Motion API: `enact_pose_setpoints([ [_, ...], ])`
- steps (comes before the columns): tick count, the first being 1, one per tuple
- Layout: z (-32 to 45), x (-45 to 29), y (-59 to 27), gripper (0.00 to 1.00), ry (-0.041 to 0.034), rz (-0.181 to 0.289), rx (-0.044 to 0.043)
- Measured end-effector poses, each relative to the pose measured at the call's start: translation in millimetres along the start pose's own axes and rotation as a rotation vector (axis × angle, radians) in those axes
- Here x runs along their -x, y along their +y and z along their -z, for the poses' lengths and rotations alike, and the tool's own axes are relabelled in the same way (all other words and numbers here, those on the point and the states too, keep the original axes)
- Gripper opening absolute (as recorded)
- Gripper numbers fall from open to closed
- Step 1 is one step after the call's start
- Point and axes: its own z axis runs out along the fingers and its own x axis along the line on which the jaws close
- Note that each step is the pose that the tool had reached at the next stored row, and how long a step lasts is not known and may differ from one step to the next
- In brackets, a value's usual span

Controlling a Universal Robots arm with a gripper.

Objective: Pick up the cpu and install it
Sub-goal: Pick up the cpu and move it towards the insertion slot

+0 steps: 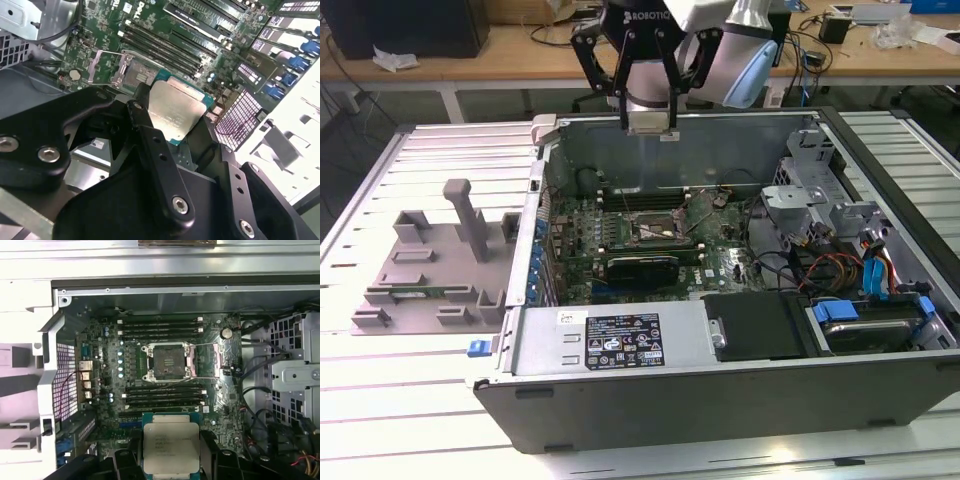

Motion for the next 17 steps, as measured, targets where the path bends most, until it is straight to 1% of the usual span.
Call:
enact_pose_setpoints([
  [5, -18.2, -0.9, 3.2, 0.54, 0.005, 0.0, -0.0002],
  [7, -21.9, -1.1, 4.4, 0.54, 0.0059, 0.0, -0.0003],
  [8, -26.6, -1.3, 5.7, 0.54, 0.0071, 0.0, -0.0001],
  [10, -33.8, -1.6, 7.2, 0.54, 0.01, 0.0, -0.0006],
  [14, -42.2, -2.1, 9.0, 0.54, 0.0148, 0.0, -0.0006],
  [16, -45.8, -2.2, 9.8, 0.54, 0.018, 0.0, -0.0009],
  [17, -53.8, -2.6, 11.2, 0.54, 0.0244, 0.0, -0.0012],
])
